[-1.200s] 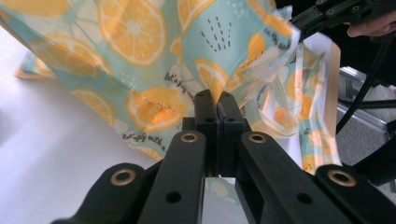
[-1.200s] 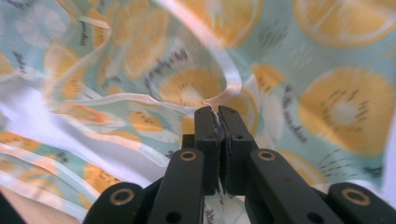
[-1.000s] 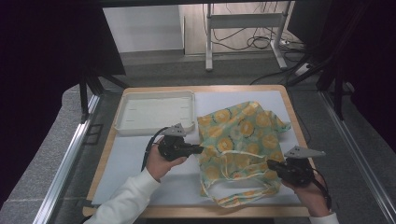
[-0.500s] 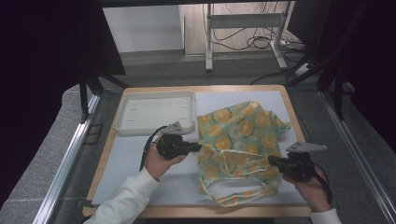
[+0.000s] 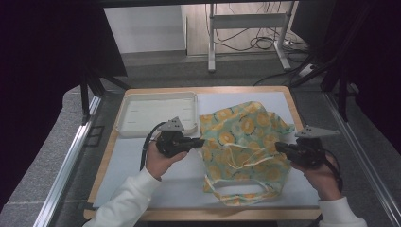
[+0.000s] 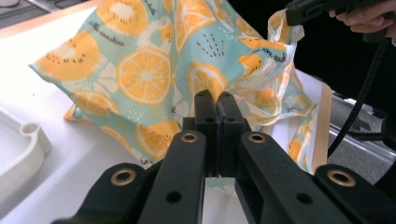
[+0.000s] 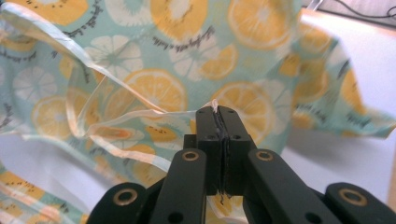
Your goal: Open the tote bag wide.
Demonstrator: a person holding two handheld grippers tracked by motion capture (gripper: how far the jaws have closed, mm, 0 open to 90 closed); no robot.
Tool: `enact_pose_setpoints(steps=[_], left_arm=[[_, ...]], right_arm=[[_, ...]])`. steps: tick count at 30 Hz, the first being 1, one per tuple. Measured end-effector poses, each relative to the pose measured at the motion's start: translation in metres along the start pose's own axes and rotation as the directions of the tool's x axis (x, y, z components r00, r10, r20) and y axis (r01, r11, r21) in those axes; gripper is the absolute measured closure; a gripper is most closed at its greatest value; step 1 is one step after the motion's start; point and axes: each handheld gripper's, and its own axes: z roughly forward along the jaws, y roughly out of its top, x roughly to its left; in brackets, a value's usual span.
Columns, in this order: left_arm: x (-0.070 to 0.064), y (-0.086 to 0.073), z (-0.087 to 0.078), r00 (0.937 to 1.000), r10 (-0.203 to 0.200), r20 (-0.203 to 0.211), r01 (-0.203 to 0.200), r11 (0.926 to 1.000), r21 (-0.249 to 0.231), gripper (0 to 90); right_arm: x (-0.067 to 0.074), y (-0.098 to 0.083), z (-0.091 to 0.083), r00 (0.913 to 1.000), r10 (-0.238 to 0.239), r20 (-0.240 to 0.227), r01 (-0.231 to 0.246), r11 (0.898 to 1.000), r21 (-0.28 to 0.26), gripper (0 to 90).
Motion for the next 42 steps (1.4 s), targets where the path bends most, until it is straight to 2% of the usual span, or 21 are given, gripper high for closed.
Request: enact_pose_setpoints(steps=[10, 23, 28, 42], left_arm=[[0.004, 0.014, -0.003, 1.0000, -0.001, 0.001, 0.001, 0.9999, -0.017, 89.9], [0.015, 0.030, -0.004, 0.9996, -0.029, -0.004, 0.029, 0.9984, -0.048, 90.0], [0.019, 0.034, -0.004, 0.9989, -0.047, 0.006, 0.047, 0.9972, -0.059, 90.0], [0.026, 0.046, -0.009, 0.9982, -0.059, -0.007, 0.058, 0.9935, -0.098, 89.9]], right_arm=[[-0.005, 0.032, -0.007, 0.9992, -0.034, 0.023, 0.035, 0.999, -0.019, 88.0], [-0.016, 0.054, -0.008, 0.9985, -0.033, 0.043, 0.035, 0.998, -0.052, 88.2], [-0.020, 0.065, -0.007, 0.9971, -0.039, 0.065, 0.043, 0.997, -0.063, 88.2], [-0.034, 0.090, -0.007, 0.9939, -0.021, 0.108, 0.032, 0.995, -0.100, 88.2]])
